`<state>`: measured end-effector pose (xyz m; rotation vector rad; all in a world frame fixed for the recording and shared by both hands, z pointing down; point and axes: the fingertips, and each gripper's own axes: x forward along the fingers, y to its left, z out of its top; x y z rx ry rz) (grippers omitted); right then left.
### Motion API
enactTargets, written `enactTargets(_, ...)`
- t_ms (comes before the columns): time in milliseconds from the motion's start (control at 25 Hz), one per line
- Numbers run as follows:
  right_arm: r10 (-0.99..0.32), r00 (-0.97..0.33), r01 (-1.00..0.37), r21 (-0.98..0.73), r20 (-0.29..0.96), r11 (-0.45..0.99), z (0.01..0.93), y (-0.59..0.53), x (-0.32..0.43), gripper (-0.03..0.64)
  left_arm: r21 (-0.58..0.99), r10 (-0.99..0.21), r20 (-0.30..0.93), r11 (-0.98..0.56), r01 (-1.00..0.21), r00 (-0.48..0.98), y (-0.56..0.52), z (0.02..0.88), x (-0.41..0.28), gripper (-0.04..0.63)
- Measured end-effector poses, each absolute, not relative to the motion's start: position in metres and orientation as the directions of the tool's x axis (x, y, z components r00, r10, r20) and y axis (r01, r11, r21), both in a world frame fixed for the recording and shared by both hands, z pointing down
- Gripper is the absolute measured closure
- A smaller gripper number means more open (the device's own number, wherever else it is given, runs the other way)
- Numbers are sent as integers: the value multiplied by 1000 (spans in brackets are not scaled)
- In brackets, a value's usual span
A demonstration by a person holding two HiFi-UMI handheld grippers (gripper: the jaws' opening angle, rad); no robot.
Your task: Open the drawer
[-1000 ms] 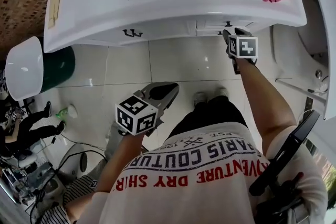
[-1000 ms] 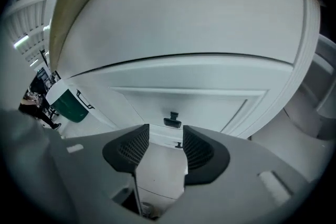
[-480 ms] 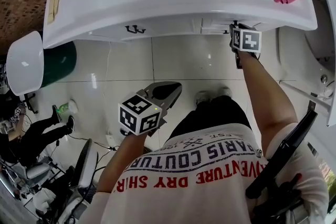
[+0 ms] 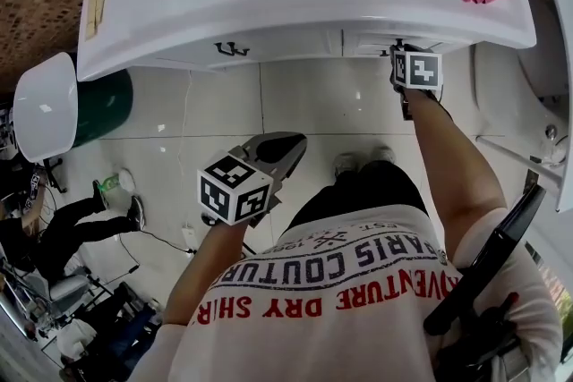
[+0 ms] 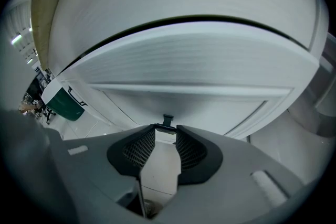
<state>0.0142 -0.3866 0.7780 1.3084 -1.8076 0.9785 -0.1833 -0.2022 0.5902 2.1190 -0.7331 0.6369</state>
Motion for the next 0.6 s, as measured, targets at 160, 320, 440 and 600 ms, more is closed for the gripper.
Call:
enactTargets(160, -414, -258, -960, -184, 873, 210, 780, -353, 15, 486, 516, -273, 644, -536, -669, 715, -202, 583, -175, 598)
enactTargets(320, -387, -260, -960, -193, 885, 203, 780, -317, 15, 486, 515, -250, 644, -557, -652, 723, -199, 574, -167, 598)
enactTargets(440, -364, -261, -959, -198, 894, 201, 780, -292, 17, 486, 511, -233, 649, -570, -643, 724, -195, 566, -163, 598)
enactTargets(600, -330, -257, -957, -193, 908, 217, 781, -263, 20, 486, 510, -228, 653, -572, -642, 722, -187, 558, -163, 598)
